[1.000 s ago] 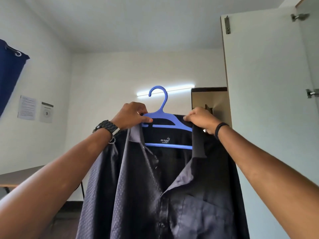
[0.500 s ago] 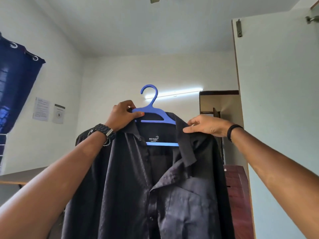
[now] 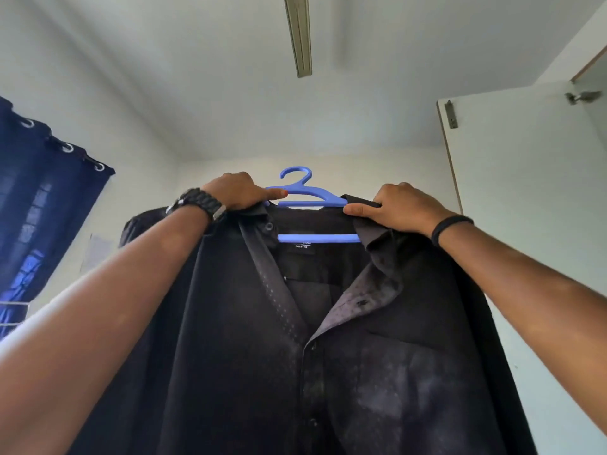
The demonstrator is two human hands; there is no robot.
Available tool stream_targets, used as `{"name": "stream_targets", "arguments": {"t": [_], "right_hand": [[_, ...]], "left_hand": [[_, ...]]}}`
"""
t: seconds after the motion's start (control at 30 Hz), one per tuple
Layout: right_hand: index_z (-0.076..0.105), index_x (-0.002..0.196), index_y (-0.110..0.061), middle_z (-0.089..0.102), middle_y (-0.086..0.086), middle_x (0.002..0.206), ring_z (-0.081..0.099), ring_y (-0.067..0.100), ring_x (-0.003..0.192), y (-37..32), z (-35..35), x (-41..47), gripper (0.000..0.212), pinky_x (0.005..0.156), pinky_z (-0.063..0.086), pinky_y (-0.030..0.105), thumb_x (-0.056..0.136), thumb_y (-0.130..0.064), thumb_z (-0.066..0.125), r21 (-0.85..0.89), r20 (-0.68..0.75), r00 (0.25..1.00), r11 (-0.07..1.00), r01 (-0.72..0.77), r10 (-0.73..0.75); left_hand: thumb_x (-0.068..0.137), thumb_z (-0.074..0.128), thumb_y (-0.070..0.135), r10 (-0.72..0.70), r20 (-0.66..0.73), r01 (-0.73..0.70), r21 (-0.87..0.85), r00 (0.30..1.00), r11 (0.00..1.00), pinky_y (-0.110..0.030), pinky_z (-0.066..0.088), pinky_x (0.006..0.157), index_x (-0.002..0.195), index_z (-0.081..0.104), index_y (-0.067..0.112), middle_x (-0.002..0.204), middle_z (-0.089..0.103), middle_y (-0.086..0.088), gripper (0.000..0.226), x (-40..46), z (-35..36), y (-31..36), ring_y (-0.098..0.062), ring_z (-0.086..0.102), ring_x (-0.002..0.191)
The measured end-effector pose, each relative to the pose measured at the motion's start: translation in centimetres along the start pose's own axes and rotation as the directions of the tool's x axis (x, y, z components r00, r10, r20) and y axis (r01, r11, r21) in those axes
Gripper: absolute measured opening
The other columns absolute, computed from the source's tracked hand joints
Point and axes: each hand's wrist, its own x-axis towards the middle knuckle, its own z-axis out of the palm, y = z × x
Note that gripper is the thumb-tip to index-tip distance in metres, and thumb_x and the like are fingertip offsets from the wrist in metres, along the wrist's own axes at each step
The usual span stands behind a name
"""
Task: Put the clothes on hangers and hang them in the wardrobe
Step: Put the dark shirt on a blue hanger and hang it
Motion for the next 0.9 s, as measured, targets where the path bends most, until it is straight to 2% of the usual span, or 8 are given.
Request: {"name": "stream_targets", "arguments": {"t": [0.13,0.27,0.4,0.53,0.63,0.7,0.8,0.9], "right_hand": [[0.042,0.058,-0.012,0.047,0.005,0.061,0.042,0.019,0.056,-0.5,1.9,0.5,0.067,0.053,0.028,0.032,0.082,-0.074,0.040,0.020,0.226,0.974,1.000,-0.014,0.009],[0.056,0.074,-0.013,0.054,0.002,0.079,0.051,0.020,0.070,-0.1,10.5,-3.5,0.068,0.068,0.037,0.031,0.080,-0.078,0.038,0.041,0.554,0.833,0.998,-0.044,0.014],[0.067,0.104,-0.013,0.061,0.002,0.094,0.058,0.025,0.090,1.8,24.2,-12.3,0.070,0.089,0.046,0.037,0.077,-0.076,0.050,0.103,0.867,0.496,0.956,-0.275,0.050],[0.065,0.084,-0.009,0.066,0.009,0.079,0.065,0.023,0.069,3.2,35.0,-22.6,0.025,0.067,0.054,0.032,0.091,-0.033,0.062,0.077,0.990,0.137,0.874,-0.479,-0.013],[0.055,0.066,-0.014,0.055,0.002,0.070,0.050,0.011,0.057,3.0,39.9,-28.5,0.029,0.051,0.039,0.025,0.092,-0.027,0.062,0.060,0.990,0.141,0.925,-0.375,-0.007],[0.050,0.061,-0.016,0.048,-0.001,0.067,0.042,0.012,0.057,3.3,43.3,-30.9,0.036,0.052,0.031,0.024,0.091,-0.033,0.061,0.014,0.987,0.158,0.965,-0.261,0.028],[0.043,0.056,-0.016,0.043,0.000,0.064,0.046,0.023,0.070,3.7,47.9,-33.6,0.044,0.058,0.035,0.026,0.089,-0.038,0.063,-0.079,0.973,0.198,0.976,-0.202,0.120],[0.067,0.092,-0.008,0.063,0.016,0.105,0.059,0.033,0.103,3.8,52.1,-35.1,0.031,0.084,0.049,0.035,0.084,-0.038,0.068,-0.153,0.915,0.321,0.945,-0.291,0.246]], "left_hand": [[0.083,0.047,0.070,-0.088,0.292,0.083,0.028,0.952,0.996,-0.032,0.033,0.095,0.101,0.066,0.023,0.113,0.055,-0.003,0.054,-0.1,1.2,-1.2,-0.022,0.050,0.104],[0.082,0.047,0.071,-0.187,0.598,0.157,0.101,0.779,0.982,-0.031,0.039,0.093,0.109,0.070,0.018,0.108,0.061,-0.003,0.063,-4.3,10.8,-5.9,-0.023,0.056,0.107],[0.059,0.047,0.092,-0.240,0.785,0.153,0.185,0.571,0.971,-0.029,0.042,0.064,0.087,0.073,0.012,0.068,0.058,-0.011,0.088,-12.6,26.1,-13.0,-0.023,0.053,0.061],[0.087,0.035,0.072,-0.290,0.884,0.101,0.272,0.367,0.957,-0.028,0.039,0.059,0.096,0.069,0.017,0.037,0.045,-0.007,0.065,-22.0,36.8,-15.8,-0.021,0.046,0.044],[0.095,0.036,0.059,-0.282,0.916,0.199,0.232,0.284,0.952,-0.032,0.047,0.082,0.121,0.061,0.011,0.098,0.069,-0.017,0.060,-27.0,43.5,-17.3,-0.028,0.065,0.092],[0.097,0.034,0.056,-0.295,0.913,0.251,0.227,0.283,0.941,-0.031,0.037,0.100,0.131,0.053,0.005,0.137,0.052,-0.015,0.064,-29.0,47.9,-18.4,-0.028,0.050,0.125],[0.095,0.043,0.052,-0.296,0.894,0.342,0.177,0.335,0.923,-0.032,0.038,0.098,0.127,0.056,0.001,0.133,0.055,-0.018,0.061,-30.7,53.2,-19.5,-0.030,0.052,0.122],[0.092,0.049,0.052,-0.339,0.843,0.435,0.142,0.418,0.889,-0.036,0.045,0.089,0.116,0.061,0.005,0.121,0.063,-0.019,0.054,-32.0,58.0,-20.9,-0.034,0.059,0.110]]}}
